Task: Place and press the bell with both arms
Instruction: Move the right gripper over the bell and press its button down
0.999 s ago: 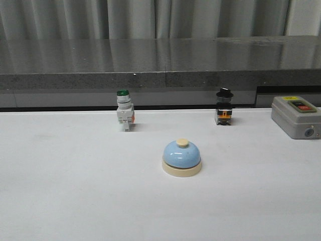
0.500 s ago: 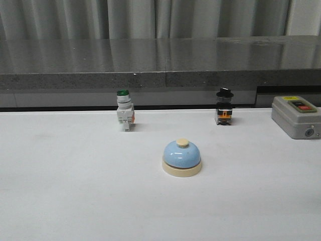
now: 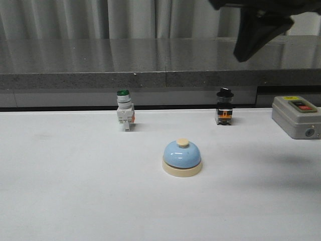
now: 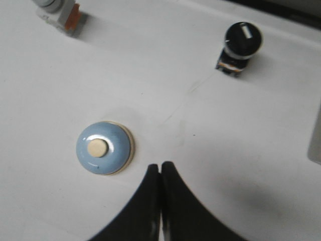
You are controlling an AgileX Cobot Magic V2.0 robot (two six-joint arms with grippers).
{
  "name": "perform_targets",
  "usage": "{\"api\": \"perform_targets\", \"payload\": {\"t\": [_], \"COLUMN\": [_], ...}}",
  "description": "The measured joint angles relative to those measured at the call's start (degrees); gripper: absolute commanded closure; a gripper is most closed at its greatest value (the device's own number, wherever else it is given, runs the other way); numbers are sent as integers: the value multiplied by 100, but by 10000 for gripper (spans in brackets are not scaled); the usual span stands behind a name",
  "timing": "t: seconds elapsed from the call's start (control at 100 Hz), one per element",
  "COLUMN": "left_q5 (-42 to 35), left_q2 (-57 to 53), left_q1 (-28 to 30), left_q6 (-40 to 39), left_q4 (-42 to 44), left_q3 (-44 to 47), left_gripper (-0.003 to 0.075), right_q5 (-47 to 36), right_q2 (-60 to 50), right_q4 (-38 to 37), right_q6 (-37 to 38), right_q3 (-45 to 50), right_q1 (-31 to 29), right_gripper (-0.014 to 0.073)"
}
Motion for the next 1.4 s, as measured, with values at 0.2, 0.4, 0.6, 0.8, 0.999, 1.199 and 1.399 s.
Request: {"api": "perform_targets", "payload": {"t": [0.2, 0.4, 0.6, 0.8, 0.999, 1.199, 1.399], "left_q5": [0, 0, 0, 0, 0, 0, 0], "left_q2": [0, 0, 0, 0, 0, 0, 0], "left_q1": [0, 0, 0, 0, 0, 0, 0], "left_q6": [0, 0, 0, 0, 0, 0, 0], "left_q4": [0, 0, 0, 0, 0, 0, 0], "left_q3": [0, 0, 0, 0, 0, 0, 0], "left_gripper": [741, 741, 741, 741, 741, 741, 741], "right_q5": [276, 616, 1033, 1162, 1162, 1162, 1143], "right_q2": [727, 1282, 1776, 2101, 2407, 2594, 2476], "right_q4": [5, 15, 196, 414, 432, 455, 455], "right_q6": [-11, -21, -31, -43, -63, -74, -74], "right_q3": [-474, -901, -1265, -1444, -1444, -1444, -1444], "right_q1": [416, 613, 648, 648, 648, 648, 648], "right_gripper": [652, 652, 652, 652, 652, 652, 652]}}
